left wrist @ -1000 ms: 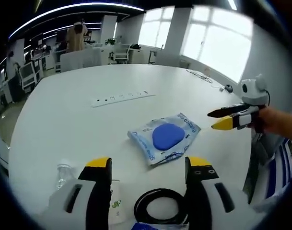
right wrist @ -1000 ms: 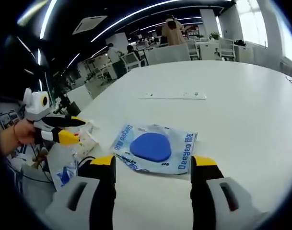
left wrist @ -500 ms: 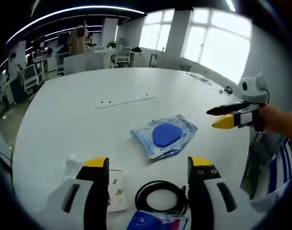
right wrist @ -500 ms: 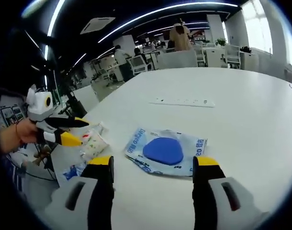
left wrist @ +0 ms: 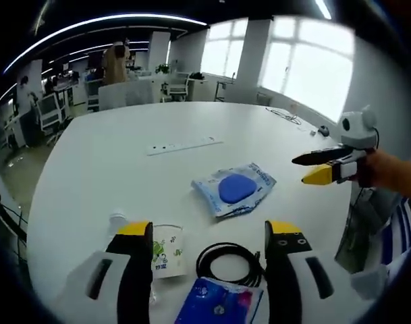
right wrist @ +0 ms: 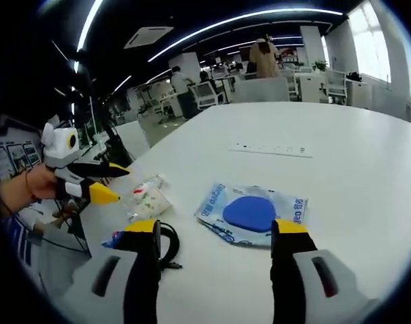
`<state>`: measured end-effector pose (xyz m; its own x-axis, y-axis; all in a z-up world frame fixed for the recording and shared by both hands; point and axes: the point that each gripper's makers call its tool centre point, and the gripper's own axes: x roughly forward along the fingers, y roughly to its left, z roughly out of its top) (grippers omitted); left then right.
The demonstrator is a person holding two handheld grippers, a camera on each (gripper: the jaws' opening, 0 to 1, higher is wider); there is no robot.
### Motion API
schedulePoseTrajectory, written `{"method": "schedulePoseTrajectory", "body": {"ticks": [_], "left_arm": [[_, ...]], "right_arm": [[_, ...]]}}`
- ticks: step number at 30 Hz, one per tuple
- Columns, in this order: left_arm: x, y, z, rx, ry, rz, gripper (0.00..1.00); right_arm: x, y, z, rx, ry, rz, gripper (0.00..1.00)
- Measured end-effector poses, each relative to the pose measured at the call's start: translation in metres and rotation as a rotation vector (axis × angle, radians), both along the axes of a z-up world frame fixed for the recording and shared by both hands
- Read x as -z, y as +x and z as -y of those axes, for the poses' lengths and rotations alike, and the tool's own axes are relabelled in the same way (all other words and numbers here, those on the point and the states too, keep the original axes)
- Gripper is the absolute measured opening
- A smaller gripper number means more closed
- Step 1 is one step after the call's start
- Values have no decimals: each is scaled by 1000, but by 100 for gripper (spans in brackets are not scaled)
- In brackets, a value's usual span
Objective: Arrange the tabletop items into an orderly group along one side of the table until the central work area is clear of visible clutter.
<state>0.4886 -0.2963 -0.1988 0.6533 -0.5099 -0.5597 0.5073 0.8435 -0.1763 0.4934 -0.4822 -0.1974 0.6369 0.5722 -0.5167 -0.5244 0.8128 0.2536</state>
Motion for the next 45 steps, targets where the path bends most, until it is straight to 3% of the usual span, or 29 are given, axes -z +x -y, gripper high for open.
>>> {"method": "schedulePoseTrajectory", "body": {"ticks": [21,31,45], "left_arm": [[-18,-44,-51,-94,-8,38,67],[-10,-69,-75,-149,-14,21,67],[10,-110,-97,-210,-28,-30,67]], "right_arm": [[-6,-42,-59,-123,3,14,64],[-4,-59,-87,-200,-17,18,63],[20,-86,-129,-333,-77,-14,62]]}}
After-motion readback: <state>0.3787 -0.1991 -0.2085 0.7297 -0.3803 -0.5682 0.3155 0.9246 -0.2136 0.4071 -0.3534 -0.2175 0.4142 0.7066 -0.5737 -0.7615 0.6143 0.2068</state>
